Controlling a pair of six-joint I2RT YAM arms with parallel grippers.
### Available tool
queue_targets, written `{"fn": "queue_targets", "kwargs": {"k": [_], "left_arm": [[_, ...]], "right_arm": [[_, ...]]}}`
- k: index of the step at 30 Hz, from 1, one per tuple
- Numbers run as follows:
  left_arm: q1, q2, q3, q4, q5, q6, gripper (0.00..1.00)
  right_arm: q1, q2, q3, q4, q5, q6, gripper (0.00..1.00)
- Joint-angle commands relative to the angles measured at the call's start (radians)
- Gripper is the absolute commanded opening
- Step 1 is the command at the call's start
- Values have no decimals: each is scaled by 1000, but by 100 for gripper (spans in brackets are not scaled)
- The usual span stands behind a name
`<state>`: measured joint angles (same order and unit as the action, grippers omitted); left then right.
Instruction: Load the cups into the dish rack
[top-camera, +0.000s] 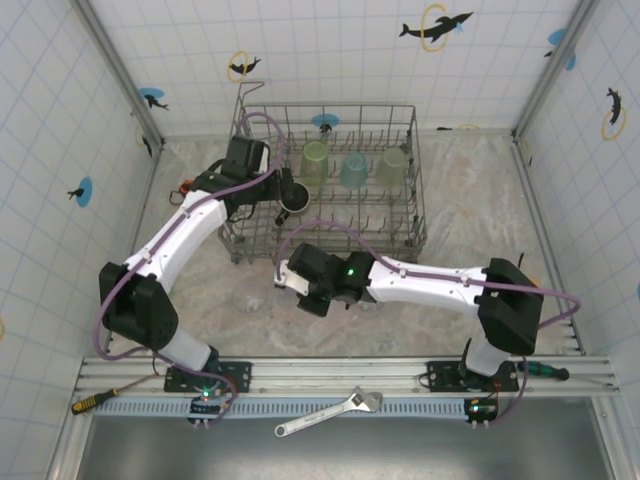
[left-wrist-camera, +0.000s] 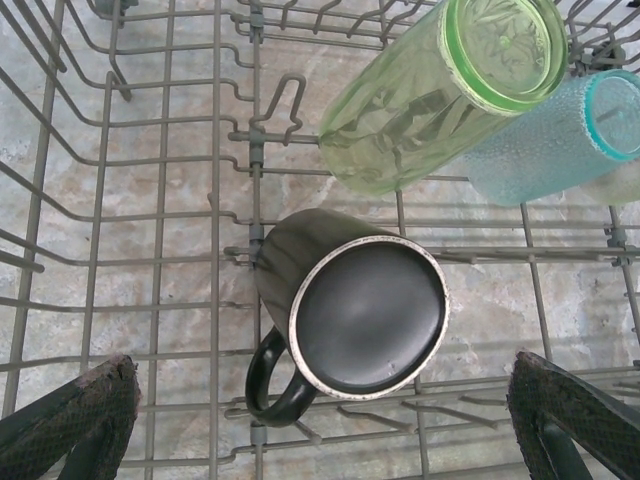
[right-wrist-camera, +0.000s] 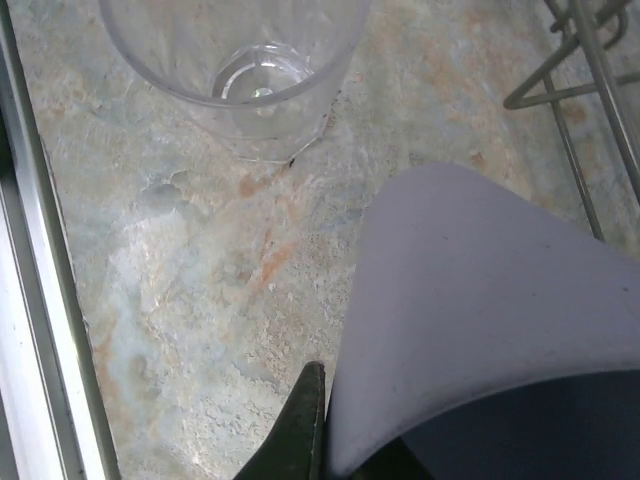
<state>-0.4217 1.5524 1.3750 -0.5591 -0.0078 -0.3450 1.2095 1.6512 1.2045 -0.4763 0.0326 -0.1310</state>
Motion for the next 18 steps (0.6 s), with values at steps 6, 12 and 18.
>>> {"fn": "queue_targets", "kwargs": {"k": [6,12,18], "left_arm": [[4,11,45,-2,10,-2,97],[4,20,49,0,18,-2,97],[4,17,43,1,18,-5,97]], "right_arm": [[1,-111,21,-35,36,1,0],[-3,-216,18,-35,44,1,0],[-43,-289,30,-14,6,4,0]]}}
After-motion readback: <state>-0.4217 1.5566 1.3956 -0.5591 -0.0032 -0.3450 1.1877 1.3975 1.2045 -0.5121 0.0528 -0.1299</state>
